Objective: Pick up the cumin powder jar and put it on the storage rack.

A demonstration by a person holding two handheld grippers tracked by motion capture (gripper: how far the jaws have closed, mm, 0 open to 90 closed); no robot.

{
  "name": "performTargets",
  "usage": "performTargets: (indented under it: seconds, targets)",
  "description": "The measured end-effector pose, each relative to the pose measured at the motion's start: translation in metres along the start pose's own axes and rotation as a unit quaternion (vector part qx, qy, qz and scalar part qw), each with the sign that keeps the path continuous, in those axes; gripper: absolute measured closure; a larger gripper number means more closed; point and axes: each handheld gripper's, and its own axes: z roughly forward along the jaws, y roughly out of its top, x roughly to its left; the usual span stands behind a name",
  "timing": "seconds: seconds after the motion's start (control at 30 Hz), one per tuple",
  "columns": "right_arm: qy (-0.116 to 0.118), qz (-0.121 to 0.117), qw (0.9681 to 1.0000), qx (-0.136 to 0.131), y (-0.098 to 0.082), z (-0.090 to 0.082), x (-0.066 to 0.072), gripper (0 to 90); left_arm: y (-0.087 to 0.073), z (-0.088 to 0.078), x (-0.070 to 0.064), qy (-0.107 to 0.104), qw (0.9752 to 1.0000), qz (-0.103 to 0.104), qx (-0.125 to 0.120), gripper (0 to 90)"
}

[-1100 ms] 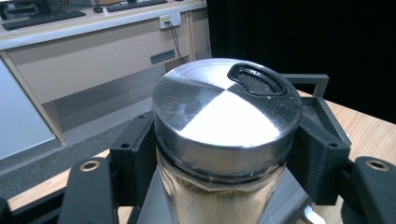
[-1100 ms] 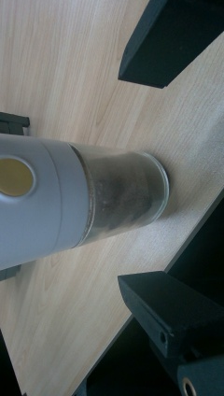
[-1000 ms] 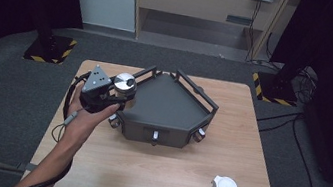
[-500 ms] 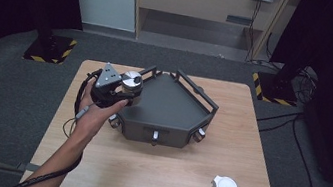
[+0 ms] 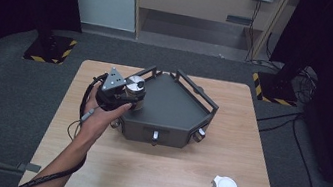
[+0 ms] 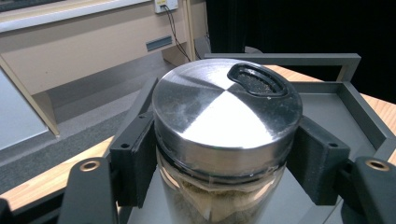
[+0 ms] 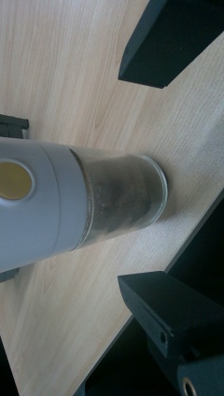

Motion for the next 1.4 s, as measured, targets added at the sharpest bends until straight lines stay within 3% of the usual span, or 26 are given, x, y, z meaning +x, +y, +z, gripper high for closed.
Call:
performTargets:
  seconds: [0.73,0.87,1.03,1.4]
  targets:
    - [0.001,0.003,1.0000,-0.001,0.000,0.000,0.000,4.2,-0.012,0.016,-0.006,-0.005,0.9999,0.000,0.012,30.3]
    - [0.003,0.002,1.0000,0.001,0.001,0.001,0.000,4.1,-0.015,0.018,-0.006,-0.005,0.9999,-0.005,0.015,30.3]
    - [0.002,0.003,1.0000,0.001,0.000,0.000,0.000,4.1,-0.021,0.018,-0.003,-0.005,0.9995,-0.029,0.007,30.2]
    - [0.005,0.001,1.0000,0.003,0.001,0.002,0.000,4.1,-0.018,0.019,-0.004,-0.004,0.9997,-0.018,0.015,30.0]
